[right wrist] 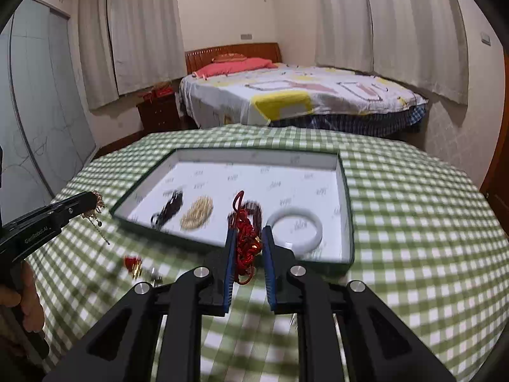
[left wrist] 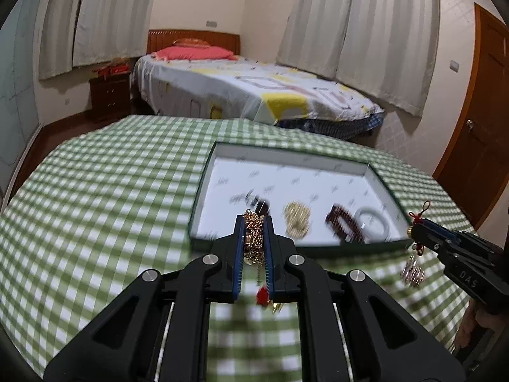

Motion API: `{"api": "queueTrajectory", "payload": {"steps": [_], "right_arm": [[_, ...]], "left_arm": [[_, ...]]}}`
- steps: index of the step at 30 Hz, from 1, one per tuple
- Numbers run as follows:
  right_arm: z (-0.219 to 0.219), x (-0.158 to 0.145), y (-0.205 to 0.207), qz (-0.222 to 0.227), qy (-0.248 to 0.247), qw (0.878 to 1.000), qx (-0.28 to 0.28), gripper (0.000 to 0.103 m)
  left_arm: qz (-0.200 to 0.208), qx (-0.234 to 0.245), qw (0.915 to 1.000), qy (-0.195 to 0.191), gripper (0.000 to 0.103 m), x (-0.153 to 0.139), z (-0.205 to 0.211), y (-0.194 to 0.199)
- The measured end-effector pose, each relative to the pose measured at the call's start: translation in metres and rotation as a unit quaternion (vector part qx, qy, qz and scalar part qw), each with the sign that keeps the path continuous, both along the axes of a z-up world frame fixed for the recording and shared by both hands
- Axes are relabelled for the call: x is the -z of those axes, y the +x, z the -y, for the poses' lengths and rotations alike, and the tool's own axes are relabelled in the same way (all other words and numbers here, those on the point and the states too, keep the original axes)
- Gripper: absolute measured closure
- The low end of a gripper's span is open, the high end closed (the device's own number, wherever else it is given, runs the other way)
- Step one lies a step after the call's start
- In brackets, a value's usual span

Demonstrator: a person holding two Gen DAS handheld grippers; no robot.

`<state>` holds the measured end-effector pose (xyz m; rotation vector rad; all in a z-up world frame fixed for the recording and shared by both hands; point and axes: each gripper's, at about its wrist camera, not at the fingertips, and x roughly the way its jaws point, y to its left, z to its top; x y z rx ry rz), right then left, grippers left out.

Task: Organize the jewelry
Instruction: 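Grasp the red tassel charm with the right tool and lift it, then carry the gold chain with the left tool while the right tool carries the tassel into the box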

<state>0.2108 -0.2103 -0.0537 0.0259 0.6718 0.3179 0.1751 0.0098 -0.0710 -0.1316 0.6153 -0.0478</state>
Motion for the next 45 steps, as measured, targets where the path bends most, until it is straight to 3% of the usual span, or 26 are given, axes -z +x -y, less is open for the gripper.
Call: {"api": "queueTrajectory", "payload": {"steps": [6, 11, 18, 23, 31, 41, 45], "right_arm": [[0.007, -0.018, 0.033, 0.031, 0.005, 0.999, 0.01, 0.086], [0.01, -0.017, 0.069, 0.039, 0.002, 0.999, 0.016, 0.086], [0.011, 0.009, 0.115, 0.001, -0.011, 1.0, 0.019, 0.086], [0.016, 0.031, 0.141, -0.048, -0.014, 0.999, 0.02, 0.086], [0.018, 0.049, 0.159, -0.116, -0.012, 0.993, 0.028, 0.086], [0.016, 0.057, 0.165, -0.149, -0.027, 0.988, 0.029, 0.081], [0.017, 0.057, 0.166, -0.148, -0.027, 0.988, 0.029, 0.069]], "left_arm": [[0.03, 0.015, 0.9994, 0.01, 0.091, -0.02, 0.012, 0.04], [0.026, 0.022, 0.9993, 0.017, 0.091, -0.02, 0.017, 0.083], [-0.036, 0.022, 0.999, 0.014, 0.091, 0.01, 0.013, 0.16], [-0.086, 0.02, 0.9959, 0.019, 0.091, 0.039, 0.011, 0.19], [-0.139, 0.015, 0.9901, 0.019, 0.091, 0.058, 0.01, 0.21], [-0.167, 0.016, 0.9857, 0.009, 0.089, 0.069, 0.01, 0.217], [-0.165, 0.011, 0.9862, 0.0, 0.071, 0.069, 0.008, 0.217]]}}
